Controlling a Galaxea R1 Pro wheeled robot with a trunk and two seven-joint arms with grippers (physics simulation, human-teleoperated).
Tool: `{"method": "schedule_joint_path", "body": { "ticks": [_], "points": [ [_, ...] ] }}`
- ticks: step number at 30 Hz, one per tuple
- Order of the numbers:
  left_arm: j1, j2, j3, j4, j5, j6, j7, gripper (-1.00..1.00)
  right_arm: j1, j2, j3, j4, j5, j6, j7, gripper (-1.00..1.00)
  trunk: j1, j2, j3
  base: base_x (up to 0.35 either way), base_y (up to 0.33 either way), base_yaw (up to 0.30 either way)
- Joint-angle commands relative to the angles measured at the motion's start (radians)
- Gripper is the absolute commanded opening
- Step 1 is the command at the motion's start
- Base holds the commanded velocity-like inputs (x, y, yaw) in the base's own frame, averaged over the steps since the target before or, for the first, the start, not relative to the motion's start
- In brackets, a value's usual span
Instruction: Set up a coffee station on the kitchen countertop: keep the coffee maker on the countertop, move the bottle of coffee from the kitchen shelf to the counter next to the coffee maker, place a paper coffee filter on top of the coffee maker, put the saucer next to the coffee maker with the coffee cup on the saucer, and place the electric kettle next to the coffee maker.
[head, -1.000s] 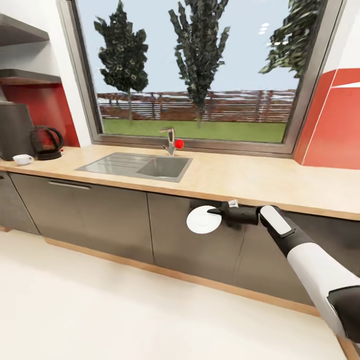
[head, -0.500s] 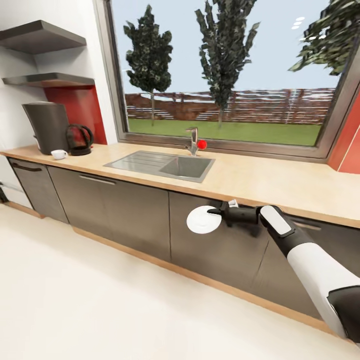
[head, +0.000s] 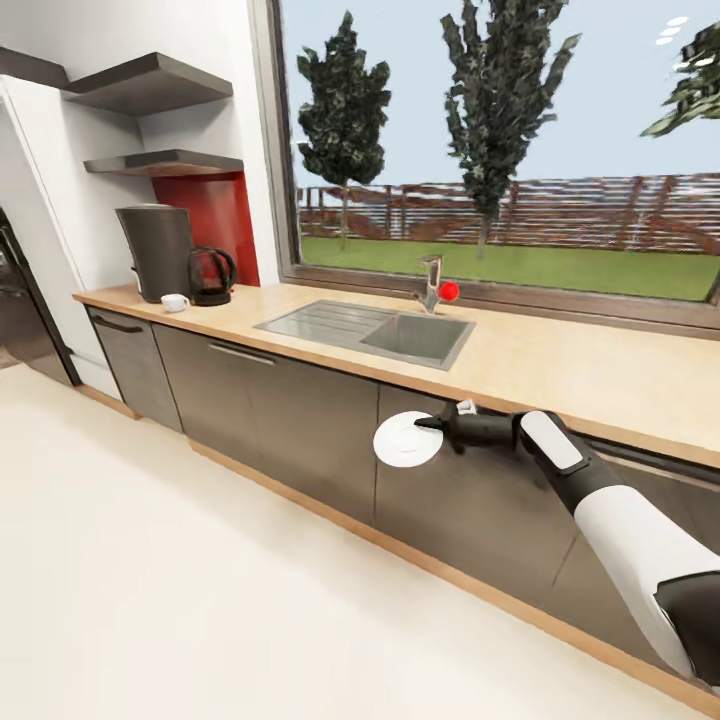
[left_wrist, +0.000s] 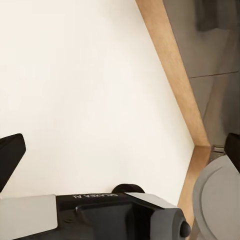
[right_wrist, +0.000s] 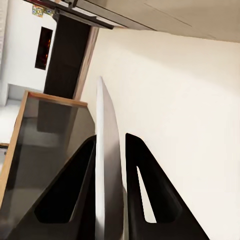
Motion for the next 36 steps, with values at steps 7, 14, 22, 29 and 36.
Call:
{"method": "schedule_joint_path", "body": {
  "ticks": [7,14,22,29,36],
  "points": [
    [-0.001,0.000,-0.008,0.000,0.006,-0.006,-0.001,1.00,-0.001,-0.001,0.004,0.000,0.006,0.000,0.011,-1.00,0.000,0.000,-0.001,0.228,0.190,0.129],
    [-0.001,0.000,-0.008,0.000,0.006,-0.006,-0.001,1.00,-0.001,-0.001,0.004,-0.001,0.006,0.000,0.011,-1.00,0.000,0.000,-0.001,0.251,0.216,0.255],
    [-0.001,0.000,-0.008,0.000,0.006,-0.006,-0.001,1.00,-0.001,-0.001,0.004,-0.001,0.006,0.000,0.011,-1.00,0.000,0.000,-0.001,0.311,0.067,0.267],
    [-0.001,0.000,-0.008,0.000,0.006,-0.006,-0.001,1.00,-0.001,-0.001,0.004,0.000,0.006,0.000,0.011,-1.00,0.000,0.000,-0.001,0.327,-0.069,0.099],
    [-0.001,0.000,-0.007,0.000,0.006,-0.005,-0.001,1.00,-0.001,0.001,0.012,-0.001,0.006,0.000,0.011,-1.00,0.000,0.000,-0.001,0.325,0.046,0.240]
  ]
}}
